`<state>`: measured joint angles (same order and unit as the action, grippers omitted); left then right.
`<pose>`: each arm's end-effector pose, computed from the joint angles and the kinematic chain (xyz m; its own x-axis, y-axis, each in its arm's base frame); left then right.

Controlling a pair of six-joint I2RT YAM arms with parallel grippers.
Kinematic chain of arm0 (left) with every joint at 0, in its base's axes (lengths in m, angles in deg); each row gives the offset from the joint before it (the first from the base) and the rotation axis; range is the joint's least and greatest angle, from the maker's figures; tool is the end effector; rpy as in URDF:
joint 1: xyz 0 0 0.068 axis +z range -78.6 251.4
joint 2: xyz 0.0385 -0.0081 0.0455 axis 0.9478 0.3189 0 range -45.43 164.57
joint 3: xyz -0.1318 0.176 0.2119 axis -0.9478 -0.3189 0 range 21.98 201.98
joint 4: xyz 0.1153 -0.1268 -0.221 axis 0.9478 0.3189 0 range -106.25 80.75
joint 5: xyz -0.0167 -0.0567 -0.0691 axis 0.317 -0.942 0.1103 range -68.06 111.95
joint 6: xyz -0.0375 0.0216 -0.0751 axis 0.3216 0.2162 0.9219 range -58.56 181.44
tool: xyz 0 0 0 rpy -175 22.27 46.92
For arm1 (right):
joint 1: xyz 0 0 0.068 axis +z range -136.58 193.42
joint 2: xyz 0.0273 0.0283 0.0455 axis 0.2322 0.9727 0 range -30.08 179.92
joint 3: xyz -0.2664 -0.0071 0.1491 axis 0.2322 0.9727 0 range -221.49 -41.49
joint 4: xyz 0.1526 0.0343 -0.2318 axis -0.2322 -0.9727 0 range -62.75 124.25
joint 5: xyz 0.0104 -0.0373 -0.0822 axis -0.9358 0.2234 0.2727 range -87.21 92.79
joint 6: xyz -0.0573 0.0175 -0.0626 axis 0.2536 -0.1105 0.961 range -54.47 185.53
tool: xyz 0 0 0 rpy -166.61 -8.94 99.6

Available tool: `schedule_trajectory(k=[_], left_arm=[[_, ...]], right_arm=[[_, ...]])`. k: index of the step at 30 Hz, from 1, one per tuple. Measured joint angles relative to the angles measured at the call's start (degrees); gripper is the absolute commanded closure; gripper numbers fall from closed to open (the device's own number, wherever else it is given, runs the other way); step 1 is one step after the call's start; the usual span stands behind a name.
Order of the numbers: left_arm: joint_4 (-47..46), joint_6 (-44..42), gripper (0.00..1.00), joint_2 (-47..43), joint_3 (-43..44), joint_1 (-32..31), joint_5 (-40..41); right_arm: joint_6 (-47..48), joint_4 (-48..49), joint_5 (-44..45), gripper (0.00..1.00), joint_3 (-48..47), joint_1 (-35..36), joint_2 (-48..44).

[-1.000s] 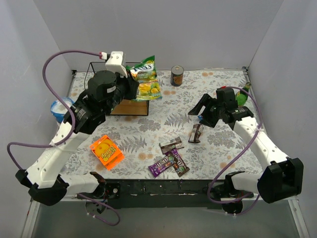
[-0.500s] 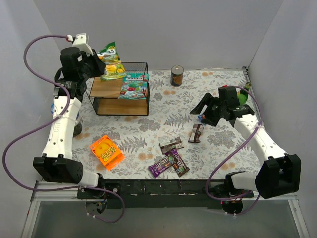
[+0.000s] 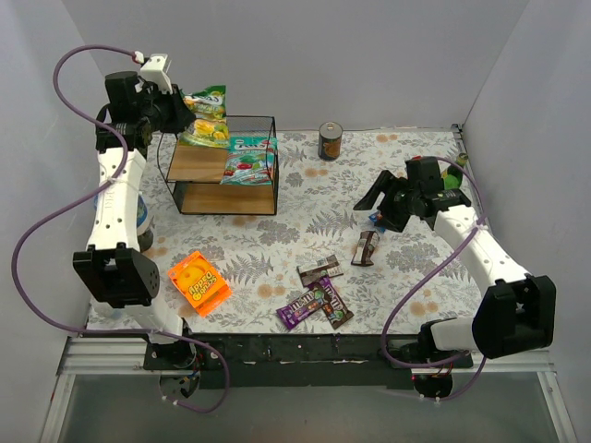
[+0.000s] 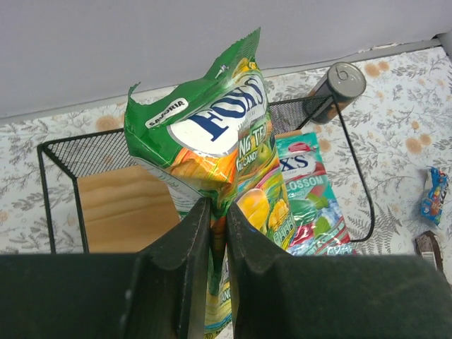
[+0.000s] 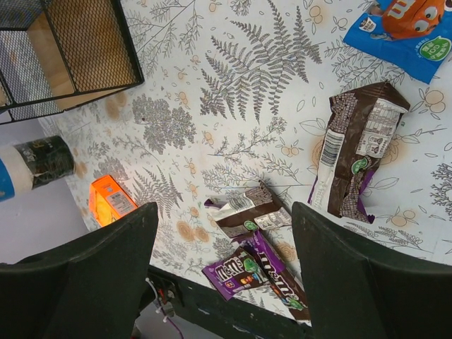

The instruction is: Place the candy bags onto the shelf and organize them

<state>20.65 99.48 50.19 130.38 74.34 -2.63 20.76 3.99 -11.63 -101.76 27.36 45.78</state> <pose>0.4257 -0.0100 0.4678 -0.5264 -0.5882 -0.6139 0.0102 0.7176 -0.6963 0.3072 0.0959 0.2824 -0.7771 0.5101 -0.3687 0.2055 0.7593 0.6174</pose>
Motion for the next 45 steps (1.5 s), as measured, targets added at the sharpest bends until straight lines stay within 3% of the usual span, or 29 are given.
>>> schedule_trajectory(k=[14, 28, 34, 36, 37, 38, 42, 45], left_arm=[[1.27, -5.14, 1.0, -0.72, -7.02, 2.25, -3.98], [2.58, -9.62, 0.99, 4.52, -7.5, 2.25, -0.42], [3.13, -10.93, 0.83, 7.69, -6.21, 2.19, 1.97], [3.39, -11.28, 0.66, 8.28, -5.57, 2.05, 3.21], [3.37, -11.45, 0.48, 8.63, -4.98, 1.9, 3.8], [3.3, -11.65, 0.39, 8.85, -4.28, 1.81, 4.39], [2.08, -11.82, 0.3, 8.83, -2.14, 1.18, 6.25], [0.79, -11.13, 0.31, 8.57, -1.51, 0.63, 6.6]], right_arm=[[-0.7, 0.04, -1.03, 0.18, -0.07, -0.04, 1.57], [-2.36, 0.92, -2.32, 0.18, -0.04, -0.04, 2.91], [-2.82, 1.31, -2.51, 0.18, -0.07, -0.04, 4.04], [-2.91, 1.33, -2.67, 0.18, -0.07, -0.04, 4.15], [-2.99, 1.38, -2.82, 0.18, -0.07, -0.04, 4.15], [-3.02, 1.44, -2.95, 0.18, -0.07, -0.04, 4.15], [-3.08, 1.75, -3.58, 0.18, -0.04, -0.04, 4.39], [-3.23, 1.86, -3.76, 0.19, -0.04, -0.04, 4.46]])
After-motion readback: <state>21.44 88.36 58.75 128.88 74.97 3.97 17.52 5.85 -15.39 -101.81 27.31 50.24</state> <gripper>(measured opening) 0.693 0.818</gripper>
